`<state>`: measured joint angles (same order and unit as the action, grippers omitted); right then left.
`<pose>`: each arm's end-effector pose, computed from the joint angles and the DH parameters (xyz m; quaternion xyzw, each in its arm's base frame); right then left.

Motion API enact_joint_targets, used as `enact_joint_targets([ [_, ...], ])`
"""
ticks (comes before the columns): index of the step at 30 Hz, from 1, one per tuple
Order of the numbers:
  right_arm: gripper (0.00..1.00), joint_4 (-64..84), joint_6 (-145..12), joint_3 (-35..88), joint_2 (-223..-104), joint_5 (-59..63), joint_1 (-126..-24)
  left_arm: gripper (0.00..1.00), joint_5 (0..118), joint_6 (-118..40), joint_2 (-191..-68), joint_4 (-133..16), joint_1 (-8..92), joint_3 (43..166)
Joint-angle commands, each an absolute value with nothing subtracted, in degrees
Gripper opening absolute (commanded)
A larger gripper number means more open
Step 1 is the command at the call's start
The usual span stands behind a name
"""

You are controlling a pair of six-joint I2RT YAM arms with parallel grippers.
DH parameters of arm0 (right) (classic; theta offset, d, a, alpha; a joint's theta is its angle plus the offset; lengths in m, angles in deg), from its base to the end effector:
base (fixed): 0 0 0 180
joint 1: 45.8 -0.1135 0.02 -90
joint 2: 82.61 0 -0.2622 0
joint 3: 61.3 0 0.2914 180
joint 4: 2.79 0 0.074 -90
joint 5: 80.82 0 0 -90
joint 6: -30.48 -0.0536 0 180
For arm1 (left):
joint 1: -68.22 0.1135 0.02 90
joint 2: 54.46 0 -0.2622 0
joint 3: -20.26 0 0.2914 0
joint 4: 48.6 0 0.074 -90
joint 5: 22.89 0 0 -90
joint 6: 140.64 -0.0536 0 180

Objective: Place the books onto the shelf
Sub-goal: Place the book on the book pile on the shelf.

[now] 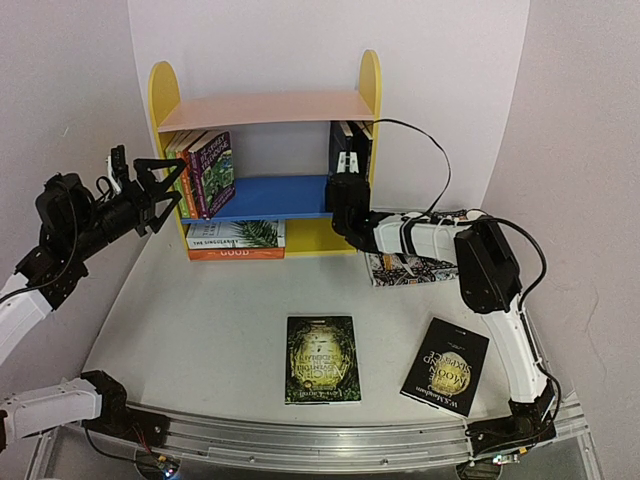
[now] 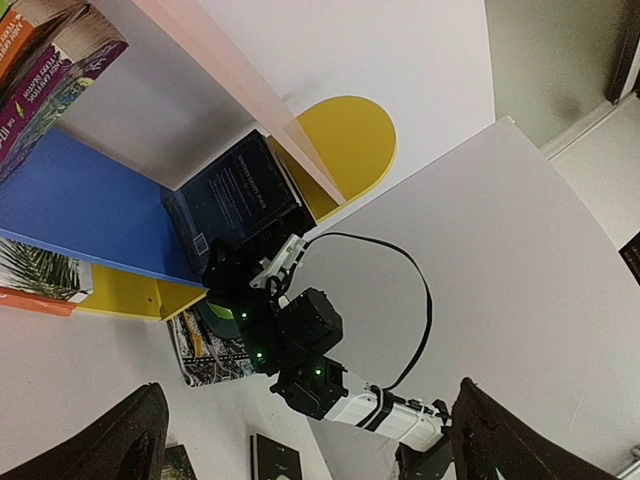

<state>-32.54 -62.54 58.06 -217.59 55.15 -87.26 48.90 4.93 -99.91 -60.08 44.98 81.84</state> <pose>0.4706 0.3643 0.2477 0.1045 0.6358 0.0526 0.7629 0.2144 -0.1103 0.3914 -0.0746 0.6752 -0.5437 0.4928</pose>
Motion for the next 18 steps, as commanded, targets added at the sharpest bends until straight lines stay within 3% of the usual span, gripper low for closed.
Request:
enact_joint_targets([
  [1,0.56,-36.12,-62.76,56.66,-211.11,58.37,-88.1,1.0,48.83,0.24,-99.13,-57.76,45.11,80.98],
  [9,0.56,-36.87,-63.83,51.52,-207.34,59.76,-89.92,1.0,44.91,-2.26,-99.49,-57.84,45.09,79.92],
  [18,0.69,-35.17,-63.85,34.6,-194.12,60.58,-96.01,0.99,40.71,-10.25,-101.95,-57.95,45.11,74.93],
])
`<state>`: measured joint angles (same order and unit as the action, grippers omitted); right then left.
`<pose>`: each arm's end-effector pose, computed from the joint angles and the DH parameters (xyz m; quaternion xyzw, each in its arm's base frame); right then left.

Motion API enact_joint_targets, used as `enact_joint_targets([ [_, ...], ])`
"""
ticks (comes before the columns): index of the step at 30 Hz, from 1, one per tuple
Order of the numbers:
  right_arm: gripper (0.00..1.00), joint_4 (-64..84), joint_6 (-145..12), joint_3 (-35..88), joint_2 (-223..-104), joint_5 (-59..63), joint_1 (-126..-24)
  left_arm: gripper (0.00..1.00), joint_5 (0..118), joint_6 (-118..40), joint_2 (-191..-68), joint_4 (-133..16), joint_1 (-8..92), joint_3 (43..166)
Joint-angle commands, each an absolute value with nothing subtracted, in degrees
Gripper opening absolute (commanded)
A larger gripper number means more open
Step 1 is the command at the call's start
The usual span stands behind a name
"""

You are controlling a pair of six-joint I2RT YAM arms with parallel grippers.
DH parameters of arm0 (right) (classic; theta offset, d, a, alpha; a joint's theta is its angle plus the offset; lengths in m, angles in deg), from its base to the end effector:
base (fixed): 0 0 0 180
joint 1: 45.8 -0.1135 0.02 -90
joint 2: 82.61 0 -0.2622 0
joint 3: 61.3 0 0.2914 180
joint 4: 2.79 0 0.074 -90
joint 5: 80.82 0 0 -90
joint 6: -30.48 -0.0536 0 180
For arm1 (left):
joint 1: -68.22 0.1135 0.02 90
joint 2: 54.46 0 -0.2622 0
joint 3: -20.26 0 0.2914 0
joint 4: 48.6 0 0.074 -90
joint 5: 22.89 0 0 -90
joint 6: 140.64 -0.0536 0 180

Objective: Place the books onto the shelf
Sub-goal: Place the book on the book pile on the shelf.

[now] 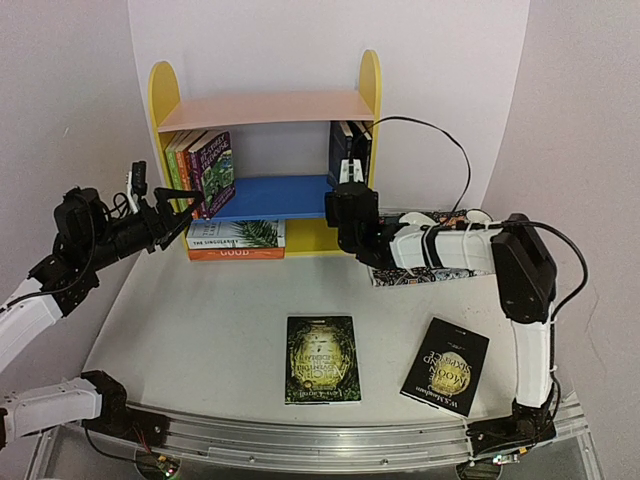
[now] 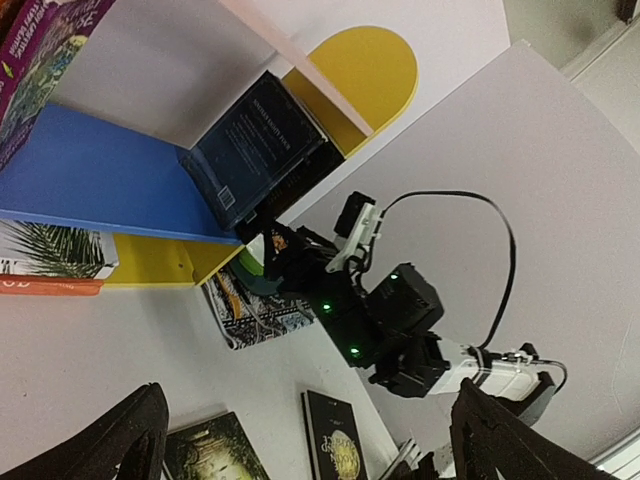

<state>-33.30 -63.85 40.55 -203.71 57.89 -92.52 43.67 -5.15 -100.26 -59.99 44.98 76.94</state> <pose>0.3980 0.3639 0.2633 0.0883 0.6540 0.0674 0.7483 0.2181 -0.1169 0.3554 0.0061 0.7100 -0.5082 0.4875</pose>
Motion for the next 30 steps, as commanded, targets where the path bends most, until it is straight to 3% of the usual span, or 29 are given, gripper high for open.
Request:
enact_joint_targets([
  [1,0.7,-33.47,-64.29,32.1,-192.03,60.74,-96.99,1.0,40.92,-9.72,-102.72,-58.06,45.04,73.89],
  [4,0.75,-22.46,-70.13,25.14,-185.76,59.17,-99.43,1.0,40.72,-8.21,-105.81,-58.11,44.09,70.53],
  [7,0.86,-1.97,-80.72,21.19,-179.15,48.85,-99.84,1.0,42.76,-6.6,-109.97,-58.28,40.1,67.99],
  [10,0.9,15.13,-88.35,18.31,-174.44,43.1,-99.88,1.0,45.25,-4.21,-114.28,-58.46,34.22,66.78],
  [19,0.84,26.98,-104.38,2.85,-161.59,14.59,-99.76,1.0,44.85,0.66,-126.65,-61.99,23.92,69.01],
  [25,0.93,36.21,-111.76,-0.51,-159.41,18.59,-99.73,1.0,44.91,0.71,-134.0,-67.59,18.99,74.88],
  [30,0.92,41.65,-115.72,-3.71,-156.22,21.58,-97.61,1.0,42.73,1.01,-139.24,-68.29,17.67,77.59],
])
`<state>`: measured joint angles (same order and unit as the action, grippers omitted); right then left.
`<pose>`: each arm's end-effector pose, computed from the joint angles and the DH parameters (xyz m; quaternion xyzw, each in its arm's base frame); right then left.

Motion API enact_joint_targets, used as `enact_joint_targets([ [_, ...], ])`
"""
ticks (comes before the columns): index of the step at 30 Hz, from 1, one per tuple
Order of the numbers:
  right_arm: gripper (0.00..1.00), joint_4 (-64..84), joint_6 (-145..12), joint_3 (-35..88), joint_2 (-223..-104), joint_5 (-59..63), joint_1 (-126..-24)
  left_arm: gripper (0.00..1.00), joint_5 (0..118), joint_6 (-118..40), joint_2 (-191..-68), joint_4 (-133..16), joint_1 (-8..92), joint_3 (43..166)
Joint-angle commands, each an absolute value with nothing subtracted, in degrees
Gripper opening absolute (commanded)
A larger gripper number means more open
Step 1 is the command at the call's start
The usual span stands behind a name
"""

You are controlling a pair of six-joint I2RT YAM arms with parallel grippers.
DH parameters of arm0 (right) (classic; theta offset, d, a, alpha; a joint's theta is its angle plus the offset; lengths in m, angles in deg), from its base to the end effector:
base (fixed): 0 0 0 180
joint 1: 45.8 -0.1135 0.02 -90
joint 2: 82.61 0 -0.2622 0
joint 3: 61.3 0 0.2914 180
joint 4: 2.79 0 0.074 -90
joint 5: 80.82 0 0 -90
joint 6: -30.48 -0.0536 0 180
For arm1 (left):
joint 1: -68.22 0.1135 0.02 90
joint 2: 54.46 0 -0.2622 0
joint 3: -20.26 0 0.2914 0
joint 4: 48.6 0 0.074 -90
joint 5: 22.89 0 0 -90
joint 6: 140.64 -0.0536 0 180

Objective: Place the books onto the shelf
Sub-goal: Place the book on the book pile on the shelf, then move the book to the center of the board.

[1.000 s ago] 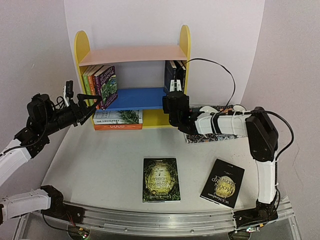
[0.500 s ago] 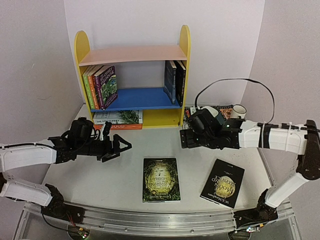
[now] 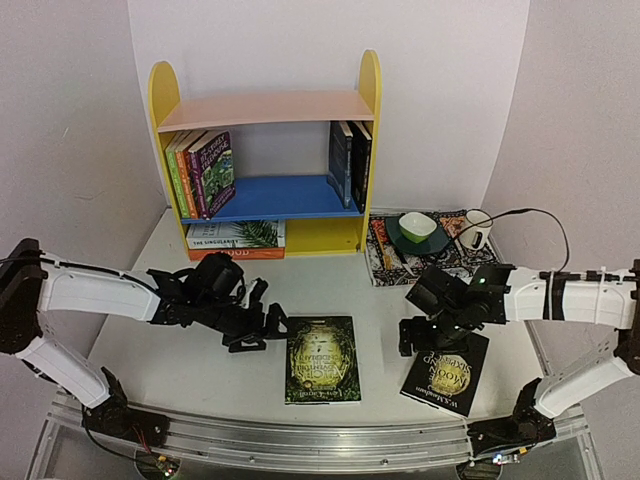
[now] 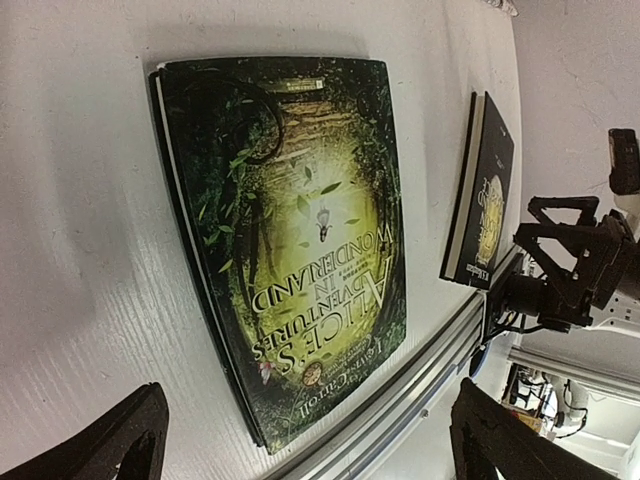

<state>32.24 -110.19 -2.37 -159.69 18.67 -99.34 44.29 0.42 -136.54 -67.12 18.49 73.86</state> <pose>0.1939 0.2475 0.1767 0.0024 0.9459 0.2002 0.2553 0.1937 -0.2608 0.1440 0.0619 0.9128 -0.3941 0.0872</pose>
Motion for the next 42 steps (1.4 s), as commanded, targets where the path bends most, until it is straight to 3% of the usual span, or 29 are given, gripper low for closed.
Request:
enact_joint_targets([
  [1,0.91,43.56,-115.8,-3.95,-155.78,22.79,-96.7,0.99,42.5,0.91,-139.94,-68.31,17.5,77.99],
  [10,0.98,47.05,-117.69,-10.17,-150.42,21.78,-85.76,1.0,38.93,-0.41,-146.72,-68.31,17.07,81.0],
  [25,0.98,26.12,-123.45,-25.36,-152.89,9.69,-76.87,1.0,38.38,-0.37,-151.9,-68.31,17.06,83.03],
  [31,0.86,10.79,-119.53,-24.45,-157.27,-1.18,-76.96,0.99,38.57,0.95,-151.58,-68.22,19.78,82.66],
  [35,0.85,12.79,-111.86,-16.52,-163.48,-3.71,-77.73,0.93,38.38,-0.73,-149.49,-68.22,23.46,81.02],
  [42,0.88,13.39,-106.44,-4.42,-173.2,-4.97,-81.48,0.73,38.52,-1.42,-148.36,-68.22,25.34,79.05],
])
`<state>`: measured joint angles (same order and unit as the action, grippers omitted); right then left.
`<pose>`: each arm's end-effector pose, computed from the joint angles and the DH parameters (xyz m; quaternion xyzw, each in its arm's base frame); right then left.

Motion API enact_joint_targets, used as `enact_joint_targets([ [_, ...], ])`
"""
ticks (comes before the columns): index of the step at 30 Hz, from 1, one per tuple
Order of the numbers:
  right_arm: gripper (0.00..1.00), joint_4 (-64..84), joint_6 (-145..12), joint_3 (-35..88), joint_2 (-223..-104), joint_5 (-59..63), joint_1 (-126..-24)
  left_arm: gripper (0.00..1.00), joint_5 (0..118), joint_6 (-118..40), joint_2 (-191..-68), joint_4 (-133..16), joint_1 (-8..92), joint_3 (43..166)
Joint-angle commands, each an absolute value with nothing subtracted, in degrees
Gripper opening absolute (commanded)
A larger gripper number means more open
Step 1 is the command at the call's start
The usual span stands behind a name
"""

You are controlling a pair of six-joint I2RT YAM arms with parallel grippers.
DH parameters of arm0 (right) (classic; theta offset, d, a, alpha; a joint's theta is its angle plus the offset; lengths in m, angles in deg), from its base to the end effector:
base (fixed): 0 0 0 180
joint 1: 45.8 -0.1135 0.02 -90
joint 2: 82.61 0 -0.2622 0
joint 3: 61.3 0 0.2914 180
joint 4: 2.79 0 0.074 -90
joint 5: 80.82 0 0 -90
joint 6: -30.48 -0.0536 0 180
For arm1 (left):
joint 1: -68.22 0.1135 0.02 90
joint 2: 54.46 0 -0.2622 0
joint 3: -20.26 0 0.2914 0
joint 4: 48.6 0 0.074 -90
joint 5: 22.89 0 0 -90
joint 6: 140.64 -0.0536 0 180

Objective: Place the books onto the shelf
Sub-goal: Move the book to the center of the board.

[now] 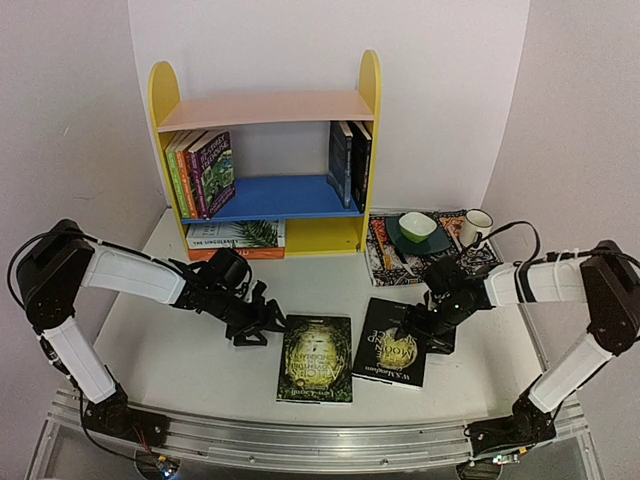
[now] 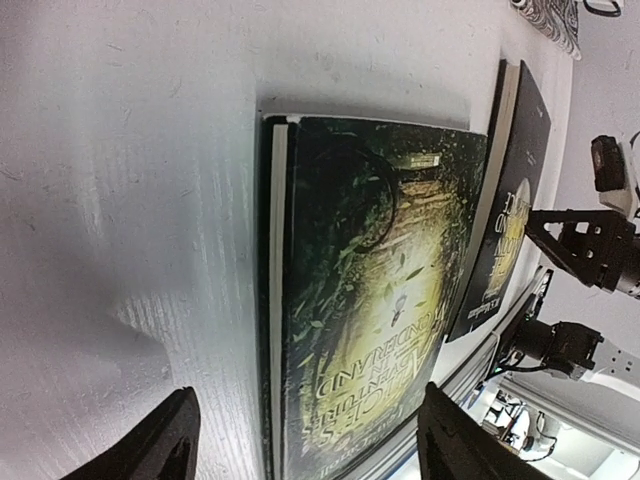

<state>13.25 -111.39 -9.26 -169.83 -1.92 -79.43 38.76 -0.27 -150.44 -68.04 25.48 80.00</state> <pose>0.2647 0.1884 0.1088 0.1171 0.9321 0.2913 0.1807 0.2403 -0.2567 0.1019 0.0105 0.9291 -0.3686 0.0268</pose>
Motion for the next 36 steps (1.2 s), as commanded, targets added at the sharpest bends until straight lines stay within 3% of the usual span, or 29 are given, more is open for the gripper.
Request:
enact_joint_targets([
  [1,0.89,13.75,-105.35,-3.02,-173.75,-5.19,-81.63,0.72,38.47,-1.42,-148.41,-68.22,25.4,78.92],
  [5,0.95,19.95,-98.37,2.49,-173.77,-6.14,-82.11,0.66,38.51,-1.51,-148.29,-68.13,25.38,78.34],
  [8,0.98,28.17,-94.88,3.03,-169.79,-0.29,-83.21,0.63,37.46,-1.97,-148.42,-68.09,25.33,78.12],
  [16,0.89,36.31,-97.58,0.68,-161.35,2.59,-88.59,0.57,31.58,-5.2,-151.92,-68.05,24.29,79.53],
  [26,0.75,18.38,-112.81,-3.6,-164.97,-0.31,-98.37,0.4,32.99,-4.07,-155.89,-68.13,23.84,80.14],
  [36,0.67,5.85,-119.11,1.15,-177.54,-3.62,-102.49,0.36,34.51,-4.49,-155.71,-68.07,23.82,79.81],
])
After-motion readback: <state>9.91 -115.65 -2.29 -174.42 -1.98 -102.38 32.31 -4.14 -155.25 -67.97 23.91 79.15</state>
